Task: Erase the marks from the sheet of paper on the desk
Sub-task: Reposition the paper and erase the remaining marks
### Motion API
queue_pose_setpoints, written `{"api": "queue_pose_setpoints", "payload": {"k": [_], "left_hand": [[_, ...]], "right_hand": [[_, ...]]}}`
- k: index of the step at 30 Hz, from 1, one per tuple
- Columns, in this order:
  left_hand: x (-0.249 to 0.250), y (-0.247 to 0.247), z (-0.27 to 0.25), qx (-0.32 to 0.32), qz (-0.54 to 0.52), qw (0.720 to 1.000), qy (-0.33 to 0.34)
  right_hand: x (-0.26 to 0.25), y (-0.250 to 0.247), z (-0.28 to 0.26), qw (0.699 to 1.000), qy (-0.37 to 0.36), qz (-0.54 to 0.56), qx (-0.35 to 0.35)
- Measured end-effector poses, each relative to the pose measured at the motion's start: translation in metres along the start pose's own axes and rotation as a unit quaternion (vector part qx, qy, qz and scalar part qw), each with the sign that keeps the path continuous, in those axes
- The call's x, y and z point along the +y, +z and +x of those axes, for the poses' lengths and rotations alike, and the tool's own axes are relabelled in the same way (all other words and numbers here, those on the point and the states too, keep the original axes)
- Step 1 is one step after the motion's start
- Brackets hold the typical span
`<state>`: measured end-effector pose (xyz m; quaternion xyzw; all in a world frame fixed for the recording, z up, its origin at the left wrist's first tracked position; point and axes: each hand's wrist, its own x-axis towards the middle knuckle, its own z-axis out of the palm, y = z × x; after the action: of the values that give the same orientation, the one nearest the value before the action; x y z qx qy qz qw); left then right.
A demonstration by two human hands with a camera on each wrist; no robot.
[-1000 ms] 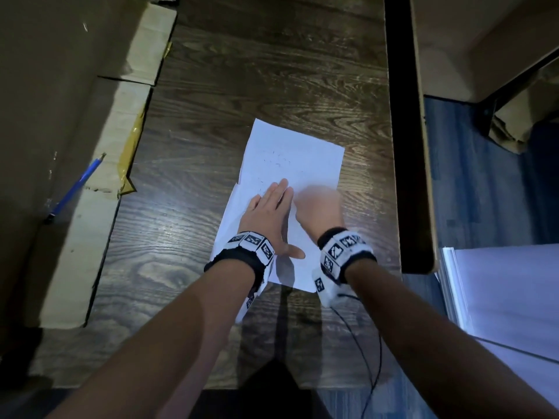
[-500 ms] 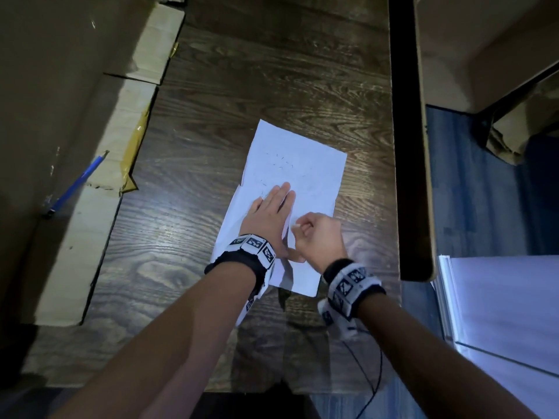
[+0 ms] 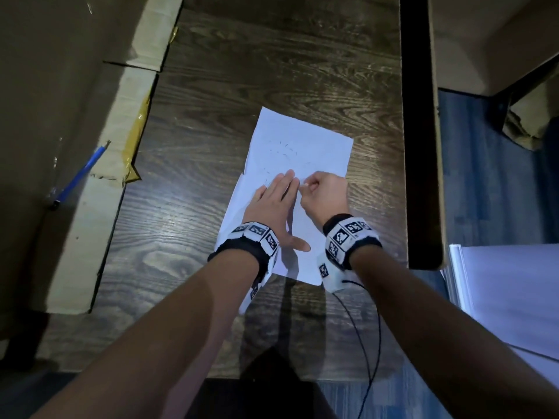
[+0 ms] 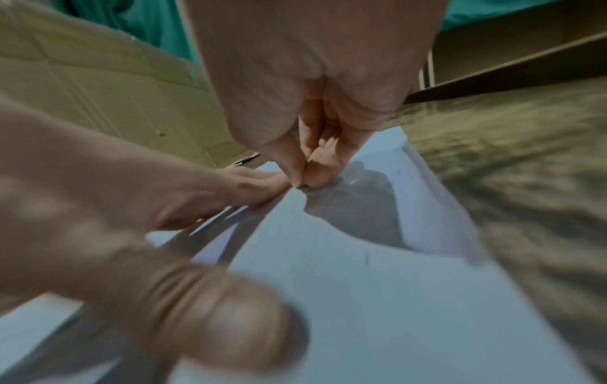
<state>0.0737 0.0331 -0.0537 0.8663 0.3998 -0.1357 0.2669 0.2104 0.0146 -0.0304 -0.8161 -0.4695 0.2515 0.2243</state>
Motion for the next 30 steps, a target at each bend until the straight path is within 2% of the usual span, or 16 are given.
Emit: {"api": "queue_pose_setpoints", "payload": {"k": [2, 5, 7, 10, 13, 16, 18, 21, 24, 27, 29, 30], "left_hand": [[0.001, 0.000, -0.001, 0.009, 0.000, 1.000, -0.002], [0.001, 0.000, -0.001, 0.020, 0.001, 1.000, -0.002], [0.000, 0.000, -0.001, 0.011, 0.003, 1.000, -0.003], [0.002, -0.001, -0.001, -0.007, 0.009, 1.000, -0.005], [0.001, 0.001, -0.001, 0.010, 0.000, 1.000, -0.005], [-0.001, 0.005, 0.000, 0.029, 0.010, 1.000, -0.005], [-0.001, 0.005, -0.001, 0.017, 0.008, 1.000, -0.005], [0.000, -0.001, -0.001, -0.001, 0.004, 1.000, 0.000], [0.002, -0.001, -0.002, 0.001, 0.007, 1.000, -0.001], [0.002, 0.000, -0.003, 0.013, 0.013, 1.000, -0.004], [0.001, 0.001, -0.002, 0.012, 0.012, 1.000, -0.003], [0.001, 0.000, -0.002, 0.007, 0.006, 1.000, 0.000]], "right_hand": [[0.005, 0.003, -0.019, 1.000, 0.008, -0.002, 0.001], [0.010, 0.000, -0.063, 0.999, -0.007, -0.010, -0.045], [0.003, -0.004, -0.042, 0.998, -0.013, -0.032, -0.051], [-0.004, -0.003, 0.006, 1.000, 0.013, -0.017, -0.004], [0.006, 0.003, -0.022, 1.000, 0.009, -0.019, 0.004], [0.018, 0.000, -0.067, 0.998, -0.010, -0.014, -0.058], [0.014, -0.002, -0.044, 0.998, -0.019, -0.038, -0.054], [0.007, -0.003, 0.008, 1.000, 0.008, -0.018, 0.000], [0.015, 0.002, -0.015, 1.000, 0.005, -0.022, 0.017], [0.025, -0.002, -0.065, 0.998, 0.001, -0.017, -0.053], [0.023, -0.006, -0.050, 0.997, -0.010, -0.040, -0.063], [0.021, -0.006, -0.031, 0.998, -0.015, -0.042, -0.044]]}}
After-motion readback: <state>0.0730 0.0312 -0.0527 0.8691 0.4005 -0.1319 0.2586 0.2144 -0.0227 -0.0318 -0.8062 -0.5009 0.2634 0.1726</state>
